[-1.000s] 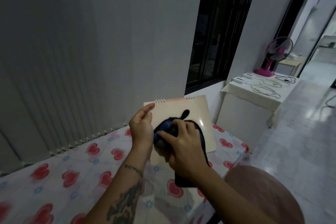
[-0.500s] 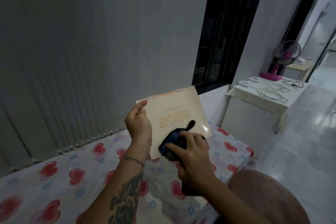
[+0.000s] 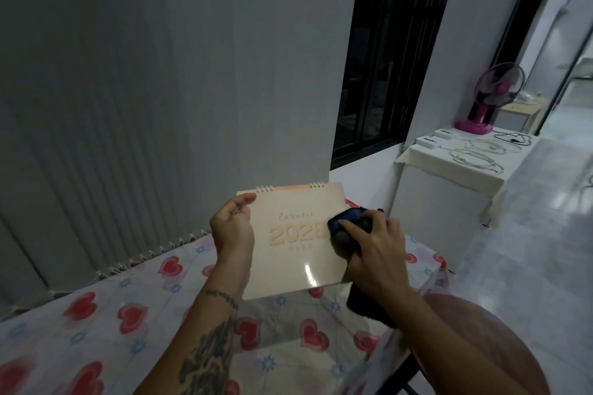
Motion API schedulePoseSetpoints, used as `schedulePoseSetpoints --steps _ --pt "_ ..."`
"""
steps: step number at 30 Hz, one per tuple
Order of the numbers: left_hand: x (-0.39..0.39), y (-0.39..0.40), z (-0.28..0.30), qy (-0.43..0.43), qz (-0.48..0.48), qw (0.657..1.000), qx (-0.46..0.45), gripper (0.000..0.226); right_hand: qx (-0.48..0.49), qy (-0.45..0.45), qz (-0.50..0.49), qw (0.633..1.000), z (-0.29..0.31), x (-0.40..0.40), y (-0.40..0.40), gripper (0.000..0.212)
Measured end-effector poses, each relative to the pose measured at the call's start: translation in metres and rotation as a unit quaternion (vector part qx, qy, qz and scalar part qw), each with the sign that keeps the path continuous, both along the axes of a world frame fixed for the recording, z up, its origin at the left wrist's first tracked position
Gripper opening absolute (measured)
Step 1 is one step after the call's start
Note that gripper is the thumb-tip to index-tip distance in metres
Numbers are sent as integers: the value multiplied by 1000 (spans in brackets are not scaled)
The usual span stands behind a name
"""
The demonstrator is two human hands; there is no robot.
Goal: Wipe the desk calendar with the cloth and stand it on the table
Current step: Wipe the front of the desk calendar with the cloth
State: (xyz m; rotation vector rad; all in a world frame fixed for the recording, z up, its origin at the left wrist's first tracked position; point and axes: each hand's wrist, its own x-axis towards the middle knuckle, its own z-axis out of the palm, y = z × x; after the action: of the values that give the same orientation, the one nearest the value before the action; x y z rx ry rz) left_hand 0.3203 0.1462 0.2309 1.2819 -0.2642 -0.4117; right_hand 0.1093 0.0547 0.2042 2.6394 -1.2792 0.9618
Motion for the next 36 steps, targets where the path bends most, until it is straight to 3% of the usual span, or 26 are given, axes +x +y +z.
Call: schedulePoseSetpoints --steps 6,11,16,19,26,32,36 --pt "-2 0 -12 -2 -19 1000 -16 44 -1 5 -23 1000 16 13 -6 54" --pt "16 7 -15 10 -6 1000 -18 43 8 27 32 999 -7 9 4 46" --pt "12 3 -20 -53 -57 997 -4 48 0 27 25 999 9 15 -14 47" --pt "9 1 -22 -43 -60 997 -6 47 -3 34 9 999 19 21 -17 50" --pt "19 4 -17 -27 -22 999 -28 45 28 101 52 993 -17 8 12 49" --pt "-2 -7 -22 -72 -53 996 -1 46 20 48 -14 999 13 33 5 53" --pt "-14 -13 -21 -106 -71 992 4 50 29 38 32 998 10 53 23 59"
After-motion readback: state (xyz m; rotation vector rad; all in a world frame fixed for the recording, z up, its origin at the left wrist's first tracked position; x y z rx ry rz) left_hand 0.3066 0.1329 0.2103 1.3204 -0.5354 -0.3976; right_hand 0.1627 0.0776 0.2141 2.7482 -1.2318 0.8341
